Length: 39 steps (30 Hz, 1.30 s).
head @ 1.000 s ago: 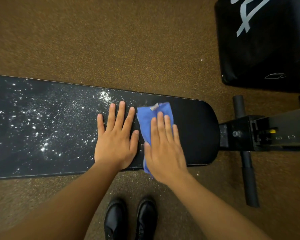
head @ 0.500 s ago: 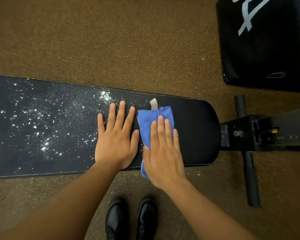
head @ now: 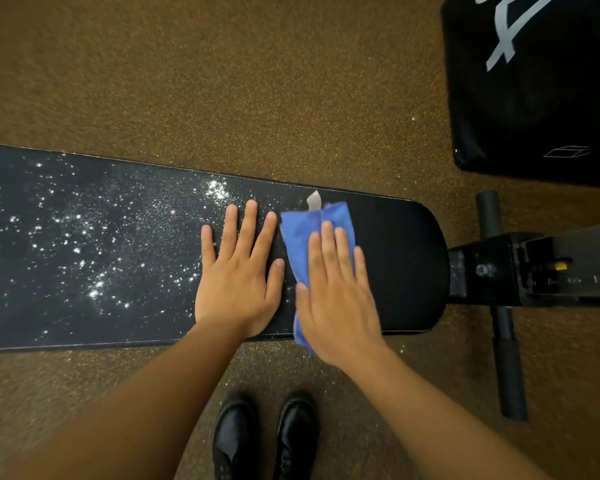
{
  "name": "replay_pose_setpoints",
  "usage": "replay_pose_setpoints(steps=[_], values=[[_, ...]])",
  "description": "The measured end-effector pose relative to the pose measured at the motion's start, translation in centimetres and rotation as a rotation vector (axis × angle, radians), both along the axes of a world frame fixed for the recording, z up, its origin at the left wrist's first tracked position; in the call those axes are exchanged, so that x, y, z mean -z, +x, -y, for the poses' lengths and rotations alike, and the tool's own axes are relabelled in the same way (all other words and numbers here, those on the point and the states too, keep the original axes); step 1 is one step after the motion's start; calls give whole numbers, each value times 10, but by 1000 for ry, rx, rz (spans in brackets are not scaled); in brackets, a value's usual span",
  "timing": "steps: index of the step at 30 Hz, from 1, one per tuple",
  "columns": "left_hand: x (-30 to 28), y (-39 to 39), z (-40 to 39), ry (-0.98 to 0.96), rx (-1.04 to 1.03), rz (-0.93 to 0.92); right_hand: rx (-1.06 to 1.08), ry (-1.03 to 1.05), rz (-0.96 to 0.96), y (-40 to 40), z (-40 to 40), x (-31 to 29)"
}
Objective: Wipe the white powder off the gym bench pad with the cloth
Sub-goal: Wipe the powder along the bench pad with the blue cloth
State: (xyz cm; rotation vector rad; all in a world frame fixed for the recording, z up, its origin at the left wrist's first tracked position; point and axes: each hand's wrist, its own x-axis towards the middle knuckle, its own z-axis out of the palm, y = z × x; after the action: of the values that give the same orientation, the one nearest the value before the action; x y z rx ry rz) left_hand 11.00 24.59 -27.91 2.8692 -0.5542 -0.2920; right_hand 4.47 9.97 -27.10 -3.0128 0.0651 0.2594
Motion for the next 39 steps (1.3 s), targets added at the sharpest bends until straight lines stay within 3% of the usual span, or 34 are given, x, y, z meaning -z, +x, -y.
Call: replay_pose_setpoints(steps=[3, 8, 11, 16, 19, 23, 28, 34, 39], values=[[-1, 0, -1, 3, -1, 2, 61, -28, 3, -16, 31, 2], [-1, -1, 0, 9, -2, 1, 304, -7, 23, 52, 36, 0], [0, 0, 0, 3, -2, 4, 231, 20, 25, 67, 7, -1], [0, 0, 0, -2, 3, 4, -22, -13, -20, -12, 10, -2], [0, 0, -1, 7, 4, 4, 162, -50, -15, -14, 42, -1], [0, 0, 0, 15, 4, 5, 348, -14, 4, 50, 34, -3], [0, 0, 0, 21, 3, -2, 241, 19, 27, 75, -6, -1], [0, 1, 0, -6, 4, -4, -24, 4, -8, -15, 6, -2], [0, 0, -1, 6, 3, 0, 199, -32, -9, 18, 32, -3]])
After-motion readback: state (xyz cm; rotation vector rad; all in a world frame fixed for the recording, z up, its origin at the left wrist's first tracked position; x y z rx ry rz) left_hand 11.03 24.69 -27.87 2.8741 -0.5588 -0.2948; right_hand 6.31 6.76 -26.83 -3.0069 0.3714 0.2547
